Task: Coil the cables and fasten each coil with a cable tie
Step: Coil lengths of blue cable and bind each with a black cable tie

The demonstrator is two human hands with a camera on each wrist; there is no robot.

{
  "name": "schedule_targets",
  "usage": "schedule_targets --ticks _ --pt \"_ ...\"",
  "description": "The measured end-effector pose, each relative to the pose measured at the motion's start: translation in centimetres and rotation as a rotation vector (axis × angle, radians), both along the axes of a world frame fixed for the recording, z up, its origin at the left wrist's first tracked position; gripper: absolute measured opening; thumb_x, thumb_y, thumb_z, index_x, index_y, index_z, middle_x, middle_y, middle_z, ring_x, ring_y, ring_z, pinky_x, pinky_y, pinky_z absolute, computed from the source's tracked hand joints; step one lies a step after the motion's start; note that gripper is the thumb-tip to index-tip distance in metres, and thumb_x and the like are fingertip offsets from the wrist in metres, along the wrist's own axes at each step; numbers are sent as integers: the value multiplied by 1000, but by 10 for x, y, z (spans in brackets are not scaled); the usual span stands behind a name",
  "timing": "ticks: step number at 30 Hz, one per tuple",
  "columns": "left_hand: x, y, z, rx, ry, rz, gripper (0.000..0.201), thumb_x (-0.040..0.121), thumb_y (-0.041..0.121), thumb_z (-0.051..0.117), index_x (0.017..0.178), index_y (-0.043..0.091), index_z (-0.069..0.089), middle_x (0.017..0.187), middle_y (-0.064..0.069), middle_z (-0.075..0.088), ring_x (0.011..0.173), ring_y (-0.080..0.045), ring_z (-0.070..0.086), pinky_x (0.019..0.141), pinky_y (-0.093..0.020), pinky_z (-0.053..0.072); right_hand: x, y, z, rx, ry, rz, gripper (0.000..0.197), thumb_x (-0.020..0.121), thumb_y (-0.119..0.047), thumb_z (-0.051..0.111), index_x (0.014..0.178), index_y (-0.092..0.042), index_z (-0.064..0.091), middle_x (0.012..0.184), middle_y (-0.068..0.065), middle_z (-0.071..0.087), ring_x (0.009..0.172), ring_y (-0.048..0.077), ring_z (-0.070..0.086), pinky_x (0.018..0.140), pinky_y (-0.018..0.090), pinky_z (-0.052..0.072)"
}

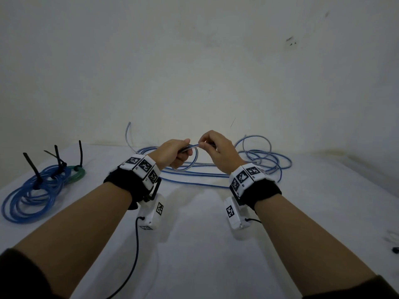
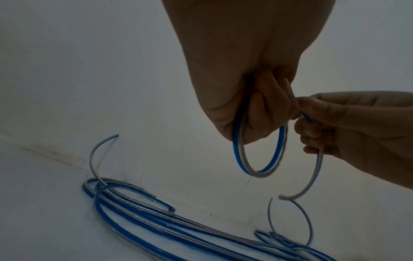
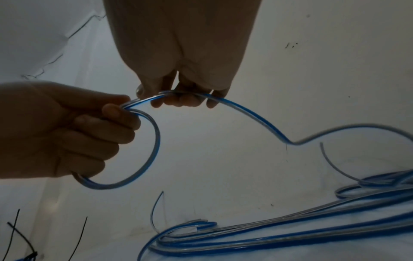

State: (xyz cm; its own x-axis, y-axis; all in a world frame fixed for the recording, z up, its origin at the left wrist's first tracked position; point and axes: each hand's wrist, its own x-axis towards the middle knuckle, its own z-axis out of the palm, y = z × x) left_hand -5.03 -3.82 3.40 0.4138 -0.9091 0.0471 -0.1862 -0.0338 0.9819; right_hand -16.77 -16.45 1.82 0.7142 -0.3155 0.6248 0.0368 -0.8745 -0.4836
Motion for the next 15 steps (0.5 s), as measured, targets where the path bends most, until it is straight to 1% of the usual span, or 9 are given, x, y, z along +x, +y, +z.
schedule_targets --ticks 2,3,6,8,9,11,12,14,15 --pt "-1 2 3 -23 56 -6 39 100 24 28 67 12 45 44 8 29 36 -5 22 38 -16 18 -1 -2 -2 -20 -4 -7 8 92 -23 52 91 -16 57 80 -12 51 77 7 47 82 45 43" --pt "-1 3 5 -53 91 -12 38 100 23 27 67 13 43 47 7 30 36 -5 22 38 -16 18 -2 -4 -3 -21 -7 -7 10 91 -21 52 93 -13 58 85 -8 54 81 10 50 82 43 44" --pt "1 8 10 -149 182 -23 35 102 26 25 71 17 40 50 6 35 37 -5 25 39 -15 20 -8 -13 -7 58 -17 -42 13 92 -5 49 99 -2 59 97 8 63 91 23 56 85 37 45" --pt "1 10 11 -136 176 -44 34 102 28 26 73 16 40 47 7 36 36 -6 28 39 -14 23 -10 -19 -11 41 -65 -134 17 93 -4 47 98 0 63 97 15 64 92 28 56 83 28 40" --pt "2 11 10 -104 169 -72 34 102 28 26 74 16 40 45 7 33 35 -6 28 39 -14 23 -10 -21 -12 7 -88 -188 19 94 -8 46 97 -2 64 95 14 65 91 29 56 81 28 38" --pt "3 12 9 -23 177 -146 36 102 30 26 73 15 41 42 9 28 34 -5 23 37 -14 20 -8 -22 -13 -52 -87 -308 24 96 -17 42 97 -8 64 92 9 66 90 31 54 78 33 38" --pt "4 12 9 9 188 -176 37 101 31 25 73 14 42 42 9 26 34 -4 21 36 -15 18 -7 -22 -13 -70 -55 -369 26 97 -20 40 99 -9 63 93 8 66 93 32 51 78 36 38" --pt "5 14 10 33 216 -211 38 101 30 25 71 14 42 41 10 24 34 -3 19 38 -17 15 -6 -20 -14 -116 23 -461 26 99 -20 38 105 -8 61 98 9 64 99 30 44 78 35 37" --pt "5 15 11 26 230 -224 38 100 29 24 71 13 42 41 11 24 34 -3 19 39 -17 14 -5 -18 -14 -125 41 -489 25 99 -18 38 106 -6 59 100 11 63 101 30 44 77 36 38"
